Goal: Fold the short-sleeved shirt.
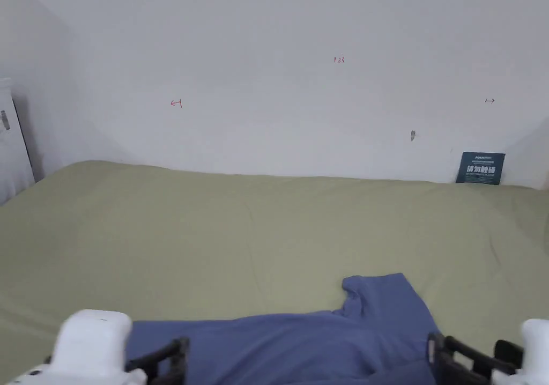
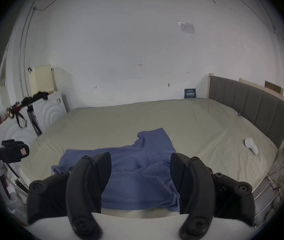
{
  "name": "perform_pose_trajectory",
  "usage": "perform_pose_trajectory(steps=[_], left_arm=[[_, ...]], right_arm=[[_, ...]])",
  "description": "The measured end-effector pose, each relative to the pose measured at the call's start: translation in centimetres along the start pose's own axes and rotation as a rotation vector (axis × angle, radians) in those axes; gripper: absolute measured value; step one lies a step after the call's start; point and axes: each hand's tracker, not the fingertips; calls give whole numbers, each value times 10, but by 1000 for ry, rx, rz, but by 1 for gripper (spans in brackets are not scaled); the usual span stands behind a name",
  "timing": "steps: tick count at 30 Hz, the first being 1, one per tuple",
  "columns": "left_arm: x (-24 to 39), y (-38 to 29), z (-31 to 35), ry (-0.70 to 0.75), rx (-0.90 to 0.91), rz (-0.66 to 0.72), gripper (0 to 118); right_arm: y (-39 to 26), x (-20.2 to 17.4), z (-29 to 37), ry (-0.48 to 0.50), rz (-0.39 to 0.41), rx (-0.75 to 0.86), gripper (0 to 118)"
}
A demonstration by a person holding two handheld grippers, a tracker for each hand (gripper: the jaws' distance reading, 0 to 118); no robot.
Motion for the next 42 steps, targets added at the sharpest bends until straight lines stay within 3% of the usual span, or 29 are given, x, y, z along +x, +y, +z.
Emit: perform_pose_trajectory(steps=[1, 2, 3, 4, 6, 8, 14, 18, 23, 24, 25, 26, 27, 30, 34, 40, 41, 42], left_arm=[[12, -5, 0, -27, -12, -19, 63], [22, -12, -1, -37, -36, -37, 44], [32, -20, -2, -27, -40, -46, 1], [39, -28, -3, -27, -48, -51, 0], [50, -43, -3, -8, -61, -58, 0], [53, -52, -6, -76, -94, -12, 0], [38, -59, -27, -85, -147, 21, 0], [-21, -12, -72, -41, -138, 74, 0], [-130, 42, -179, -63, -325, 281, 0], [-146, 47, -204, -5, -373, 272, 14], [-155, 51, -227, 41, -442, 253, 36], [-168, 51, -251, 55, -539, 269, 65], [-177, 51, -274, 100, -626, 246, 85], [-176, 40, -309, 128, -662, 188, 84], [-169, 17, -340, 3, -705, 301, 84], [-150, 0, -350, 66, -713, 194, 82], [-149, 2, -346, 57, -673, 144, 70], [-148, 4, -343, 92, -655, 101, 30]], right_arm=[[-7, -8, 0, 6, 9, -18, 65], [-17, -15, -4, 28, 15, -52, 47], [-26, -21, -5, 65, 14, -82, 4], [-33, -26, -7, 82, 7, -96, 1], [-51, -35, -9, 34, 11, -105, 1], [-62, -39, -15, 89, 26, -156, 1], [-61, -43, -27, 97, 41, -179, 1], [-47, -30, -40, 96, 23, -171, 1], [-33, -8, -60, 84, -36, -179, 1], [-31, -4, -65, 84, -42, -183, 1], [-29, 0, -71, 80, -47, -189, 1], [-26, 3, -74, 76, -51, -199, 1], [-25, 7, -79, 76, -54, -216, 1], [-23, 16, -88, 58, -52, -234, 1], [-24, 24, -104, 39, -56, -268, 1], [-29, 27, -114, 57, -58, -304, 2], [-28, 28, -115, 61, -64, -312, 2], [-27, 28, -116, 66, -73, -321, 2]])
